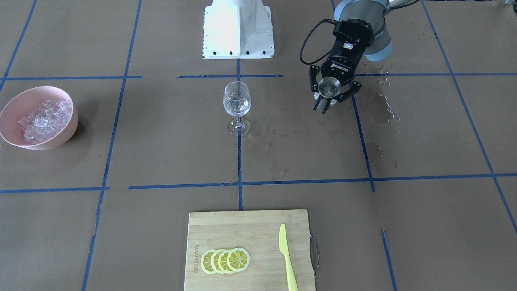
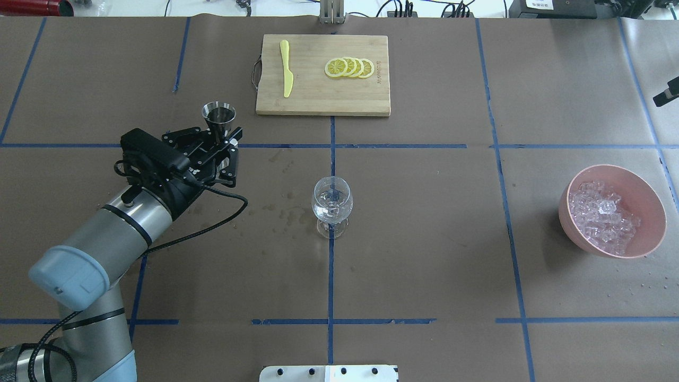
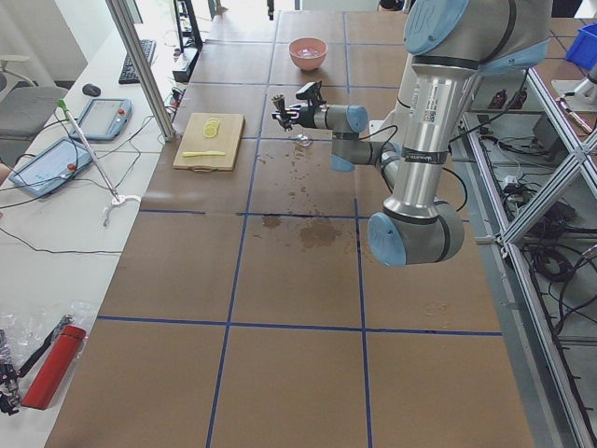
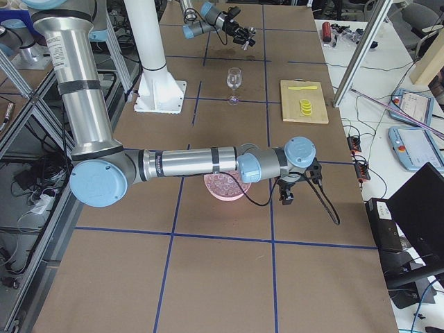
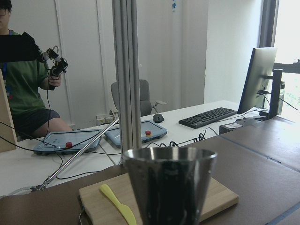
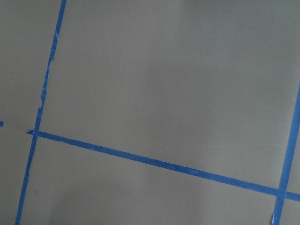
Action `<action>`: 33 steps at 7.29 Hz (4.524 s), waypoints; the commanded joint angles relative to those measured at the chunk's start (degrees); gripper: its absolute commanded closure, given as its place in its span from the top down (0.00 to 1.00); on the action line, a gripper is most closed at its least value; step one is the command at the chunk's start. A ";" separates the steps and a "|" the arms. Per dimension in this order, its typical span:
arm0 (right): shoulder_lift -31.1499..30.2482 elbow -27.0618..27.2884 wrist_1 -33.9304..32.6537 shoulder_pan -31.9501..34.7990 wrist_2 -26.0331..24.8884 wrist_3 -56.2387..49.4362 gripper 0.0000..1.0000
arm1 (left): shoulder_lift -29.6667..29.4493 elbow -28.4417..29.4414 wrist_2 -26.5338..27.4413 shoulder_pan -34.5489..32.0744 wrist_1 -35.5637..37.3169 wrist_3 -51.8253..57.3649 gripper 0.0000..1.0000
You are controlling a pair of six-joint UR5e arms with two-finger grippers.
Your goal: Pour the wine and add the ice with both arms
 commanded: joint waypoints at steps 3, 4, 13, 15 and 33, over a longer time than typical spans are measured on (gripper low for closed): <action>-0.28 0.01 -0.01 0.01 -0.01 0.08 1.00 | -4.51 -0.79 -3.46 0.78 7.48 -0.51 0.00; -0.37 0.01 -0.01 0.01 -0.01 0.08 1.00 | -5.65 -1.05 -3.46 0.87 7.84 -0.60 0.00; -0.98 -0.08 -0.01 0.09 -0.01 0.08 1.00 | -10.68 -2.46 -5.92 5.17 22.43 9.86 0.00; -0.98 0.01 -0.01 0.09 0.08 0.08 1.00 | -10.50 -2.63 -5.75 7.01 22.35 9.94 0.00; -1.69 0.62 -0.01 0.18 0.26 0.17 1.00 | -16.03 -11.41 -6.27 7.64 60.90 32.43 0.00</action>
